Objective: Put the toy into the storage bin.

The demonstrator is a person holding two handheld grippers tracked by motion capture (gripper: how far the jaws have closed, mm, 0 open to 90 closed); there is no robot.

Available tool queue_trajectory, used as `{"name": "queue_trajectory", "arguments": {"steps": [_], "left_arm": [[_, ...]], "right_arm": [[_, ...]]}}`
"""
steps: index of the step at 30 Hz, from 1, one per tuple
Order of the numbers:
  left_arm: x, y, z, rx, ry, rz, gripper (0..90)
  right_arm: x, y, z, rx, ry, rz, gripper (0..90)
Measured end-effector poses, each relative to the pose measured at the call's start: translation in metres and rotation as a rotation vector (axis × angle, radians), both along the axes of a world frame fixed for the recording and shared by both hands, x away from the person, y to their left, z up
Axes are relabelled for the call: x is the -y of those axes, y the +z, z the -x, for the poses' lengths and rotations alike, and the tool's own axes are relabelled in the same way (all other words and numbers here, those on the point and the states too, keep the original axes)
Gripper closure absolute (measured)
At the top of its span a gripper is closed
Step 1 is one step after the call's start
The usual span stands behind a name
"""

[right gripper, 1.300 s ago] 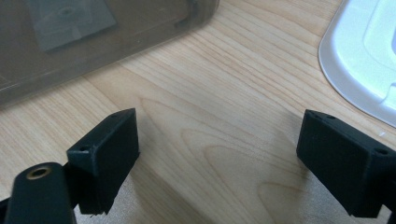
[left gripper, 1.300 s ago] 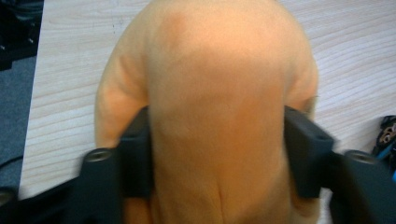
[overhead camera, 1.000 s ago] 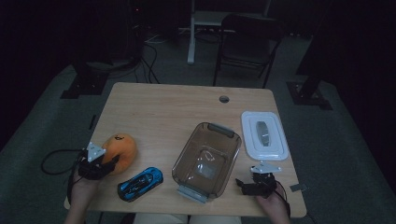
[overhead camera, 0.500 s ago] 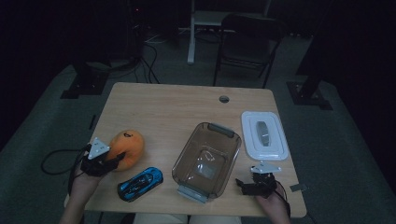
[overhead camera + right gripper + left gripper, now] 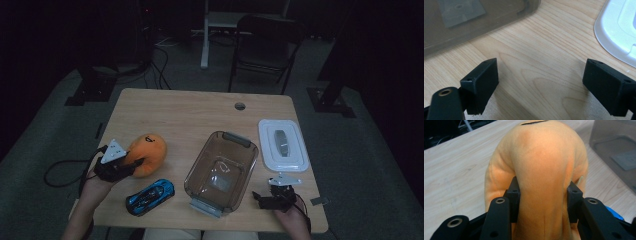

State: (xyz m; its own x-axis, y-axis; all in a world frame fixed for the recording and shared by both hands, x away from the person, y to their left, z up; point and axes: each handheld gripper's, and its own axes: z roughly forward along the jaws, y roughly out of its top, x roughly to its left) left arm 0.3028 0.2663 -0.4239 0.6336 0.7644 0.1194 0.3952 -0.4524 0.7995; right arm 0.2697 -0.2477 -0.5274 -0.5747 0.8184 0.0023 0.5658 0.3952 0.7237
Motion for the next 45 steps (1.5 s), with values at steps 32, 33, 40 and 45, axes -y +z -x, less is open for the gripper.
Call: {"name": "queue_trajectory", "arguments": {"steps": [32, 33, 40, 45], "left_arm": [[0.093, 0.082, -0.031, 0.112, -0.376, 0.013, 60.8], [0.097, 0.083, -0.033, 0.113, -0.385, 0.013, 60.8], [0.126, 0.088, -0.037, 0.114, -0.463, 0.036, 60.7], [0.147, 0.083, -0.043, 0.096, -0.495, 0.03, 60.7]], "right_arm": [[0.0, 0.0, 0.0, 0.001, -0.001, -0.001, 12.7], [0.0, 0.0, 0.0, 0.001, -0.001, -0.001, 12.8], [0.0, 0.0, 0.0, 0.001, -0.001, -0.001, 12.7], [0.0, 0.0, 0.0, 0.001, -0.001, -0.001, 12.8]]}}
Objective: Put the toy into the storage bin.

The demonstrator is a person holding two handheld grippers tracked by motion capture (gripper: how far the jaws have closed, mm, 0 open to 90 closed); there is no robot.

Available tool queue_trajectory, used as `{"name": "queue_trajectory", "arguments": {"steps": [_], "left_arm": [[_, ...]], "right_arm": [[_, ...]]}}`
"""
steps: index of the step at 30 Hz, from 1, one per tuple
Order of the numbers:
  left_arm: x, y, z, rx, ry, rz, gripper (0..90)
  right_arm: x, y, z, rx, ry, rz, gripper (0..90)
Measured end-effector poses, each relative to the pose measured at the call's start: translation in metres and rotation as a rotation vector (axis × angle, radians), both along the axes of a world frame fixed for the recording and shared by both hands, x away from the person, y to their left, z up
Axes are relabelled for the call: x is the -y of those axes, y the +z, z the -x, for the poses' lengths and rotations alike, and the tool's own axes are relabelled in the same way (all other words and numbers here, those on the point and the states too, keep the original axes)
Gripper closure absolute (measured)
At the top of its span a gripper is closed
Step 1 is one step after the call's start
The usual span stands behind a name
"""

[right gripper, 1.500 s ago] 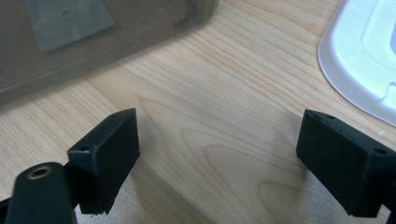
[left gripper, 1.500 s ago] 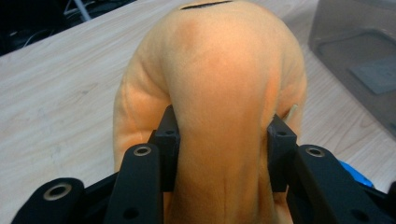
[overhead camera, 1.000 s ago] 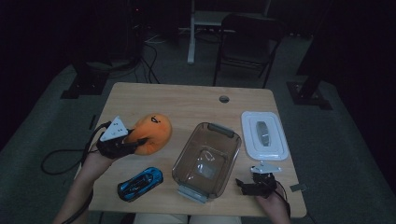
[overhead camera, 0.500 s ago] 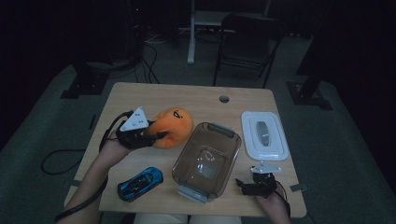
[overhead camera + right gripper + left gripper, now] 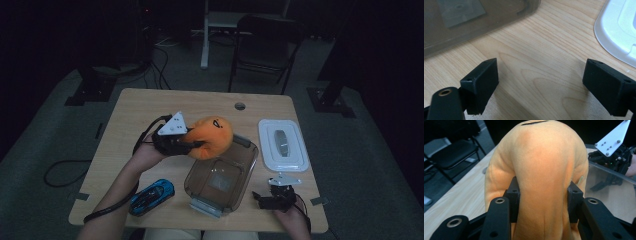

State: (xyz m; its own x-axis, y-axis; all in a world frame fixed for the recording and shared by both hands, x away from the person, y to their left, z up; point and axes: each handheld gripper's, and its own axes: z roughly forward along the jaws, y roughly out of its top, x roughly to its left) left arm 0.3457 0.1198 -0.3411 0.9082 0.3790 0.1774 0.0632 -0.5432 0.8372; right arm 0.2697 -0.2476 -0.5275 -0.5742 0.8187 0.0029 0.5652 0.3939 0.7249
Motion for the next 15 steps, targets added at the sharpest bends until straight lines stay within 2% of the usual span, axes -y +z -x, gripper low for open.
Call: {"name": "queue_trajectory", "arguments": {"steps": [1, 11, 15], "left_arm": [[0.008, -0.002, -0.003, -0.012, -0.014, -0.006, 60.6], [0.036, -0.016, -0.01, -0.043, -0.068, -0.037, 60.1], [0.046, -0.017, -0.012, -0.053, -0.096, -0.055, 59.9]], "right_arm": [[0.0, 0.0, 0.0, -0.001, 0.0, 0.0, 12.8], [0.0, 0.0, 0.0, 0.001, 0.0, 0.0, 12.8], [0.0, 0.0, 0.0, 0.002, 0.0, 0.0, 12.8]]}}
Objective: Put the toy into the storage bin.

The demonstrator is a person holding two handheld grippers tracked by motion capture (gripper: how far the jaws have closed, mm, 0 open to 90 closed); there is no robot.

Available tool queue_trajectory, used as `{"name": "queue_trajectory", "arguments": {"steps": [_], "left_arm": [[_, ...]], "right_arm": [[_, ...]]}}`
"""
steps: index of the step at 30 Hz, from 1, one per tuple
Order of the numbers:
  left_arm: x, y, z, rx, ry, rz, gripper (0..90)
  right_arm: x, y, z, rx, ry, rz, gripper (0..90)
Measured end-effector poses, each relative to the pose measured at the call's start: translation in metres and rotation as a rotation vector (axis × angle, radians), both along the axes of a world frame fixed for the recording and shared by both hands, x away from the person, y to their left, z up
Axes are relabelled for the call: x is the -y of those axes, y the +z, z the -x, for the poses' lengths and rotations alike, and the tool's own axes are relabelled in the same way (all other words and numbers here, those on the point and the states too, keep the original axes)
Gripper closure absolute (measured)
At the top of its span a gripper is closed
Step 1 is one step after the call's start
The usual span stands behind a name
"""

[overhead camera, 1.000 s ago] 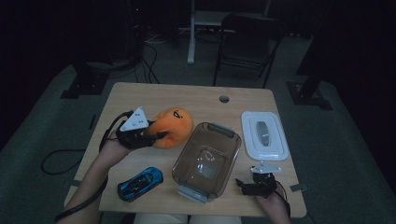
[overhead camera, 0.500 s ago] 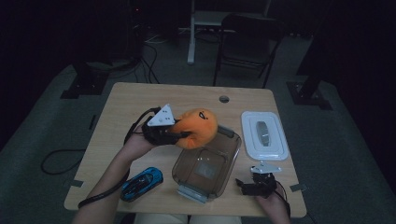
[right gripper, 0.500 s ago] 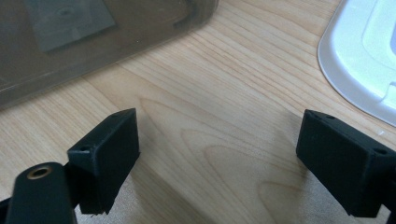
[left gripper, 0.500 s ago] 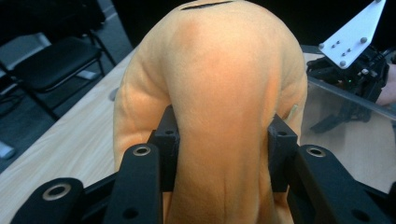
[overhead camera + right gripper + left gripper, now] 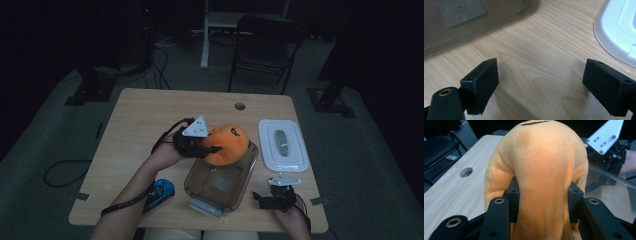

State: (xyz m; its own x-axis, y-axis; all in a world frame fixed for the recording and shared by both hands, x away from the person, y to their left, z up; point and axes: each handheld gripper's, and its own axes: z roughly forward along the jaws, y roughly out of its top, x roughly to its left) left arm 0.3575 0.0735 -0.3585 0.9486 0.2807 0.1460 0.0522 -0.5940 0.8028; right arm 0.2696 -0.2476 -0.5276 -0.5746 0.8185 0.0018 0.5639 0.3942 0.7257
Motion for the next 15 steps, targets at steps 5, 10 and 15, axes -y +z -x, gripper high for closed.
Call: {"name": "queue_trajectory", "arguments": {"steps": [5, 10, 15], "left_arm": [[0.015, -0.004, -0.002, -0.008, -0.026, -0.032, 59.9], [0.024, -0.014, -0.002, -0.032, -0.047, -0.065, 59.9], [0.029, -0.02, 0.0, -0.049, -0.06, -0.082, 59.9]], "right_arm": [[0.0, 0.0, 0.0, 0.0, 0.0, 0.0, 12.8], [0.0, 0.0, 0.0, -0.001, 0.0, -0.001, 12.9], [0.0, 0.0, 0.0, -0.001, 0.002, 0.0, 12.8]]}}
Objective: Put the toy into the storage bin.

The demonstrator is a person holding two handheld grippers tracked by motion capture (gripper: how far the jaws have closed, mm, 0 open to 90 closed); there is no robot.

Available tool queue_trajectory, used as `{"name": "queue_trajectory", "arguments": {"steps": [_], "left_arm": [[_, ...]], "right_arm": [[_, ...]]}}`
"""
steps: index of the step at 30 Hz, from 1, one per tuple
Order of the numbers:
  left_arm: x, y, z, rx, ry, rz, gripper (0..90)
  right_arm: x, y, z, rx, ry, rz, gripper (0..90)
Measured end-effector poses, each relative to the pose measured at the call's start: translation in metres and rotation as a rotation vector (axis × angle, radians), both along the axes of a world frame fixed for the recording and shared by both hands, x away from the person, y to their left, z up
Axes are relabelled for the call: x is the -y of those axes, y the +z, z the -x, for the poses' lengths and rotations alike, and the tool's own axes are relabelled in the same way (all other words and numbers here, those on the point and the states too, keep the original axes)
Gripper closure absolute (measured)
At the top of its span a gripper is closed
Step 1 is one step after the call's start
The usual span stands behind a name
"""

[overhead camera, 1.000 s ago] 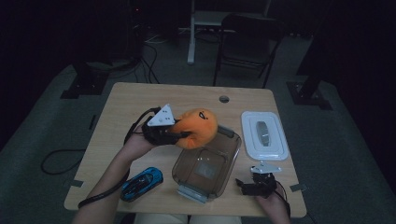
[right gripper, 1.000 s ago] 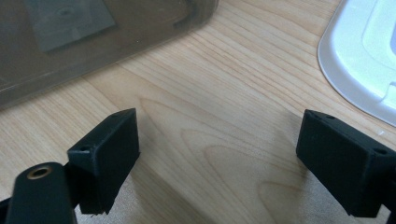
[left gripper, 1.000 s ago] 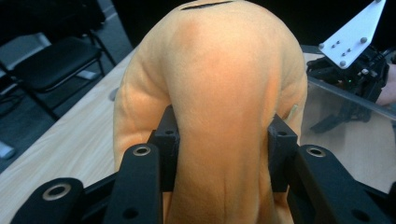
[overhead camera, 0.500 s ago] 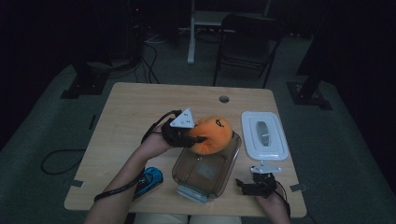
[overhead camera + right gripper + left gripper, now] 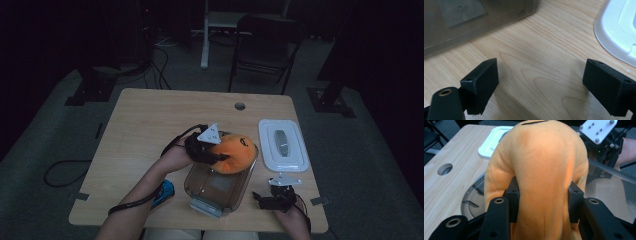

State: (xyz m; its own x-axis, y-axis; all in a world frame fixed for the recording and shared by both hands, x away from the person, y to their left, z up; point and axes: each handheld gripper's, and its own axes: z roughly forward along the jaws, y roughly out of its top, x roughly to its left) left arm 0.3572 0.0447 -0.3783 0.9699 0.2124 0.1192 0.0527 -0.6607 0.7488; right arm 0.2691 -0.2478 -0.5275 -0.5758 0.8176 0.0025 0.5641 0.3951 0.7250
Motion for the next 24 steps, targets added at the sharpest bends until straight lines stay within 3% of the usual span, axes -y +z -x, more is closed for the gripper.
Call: {"name": "queue_trajectory", "arguments": {"steps": [16, 24], "left_arm": [[0.003, -0.008, -0.003, -0.039, -0.008, -0.053, 59.6], [0.008, -0.016, -0.004, -0.056, -0.008, -0.109, 58.0]], "right_arm": [[0.0, 0.0, 0.0, -0.001, -0.001, -0.001, 12.8], [0.0, 0.0, 0.0, -0.001, -0.001, -0.001, 12.8]]}}
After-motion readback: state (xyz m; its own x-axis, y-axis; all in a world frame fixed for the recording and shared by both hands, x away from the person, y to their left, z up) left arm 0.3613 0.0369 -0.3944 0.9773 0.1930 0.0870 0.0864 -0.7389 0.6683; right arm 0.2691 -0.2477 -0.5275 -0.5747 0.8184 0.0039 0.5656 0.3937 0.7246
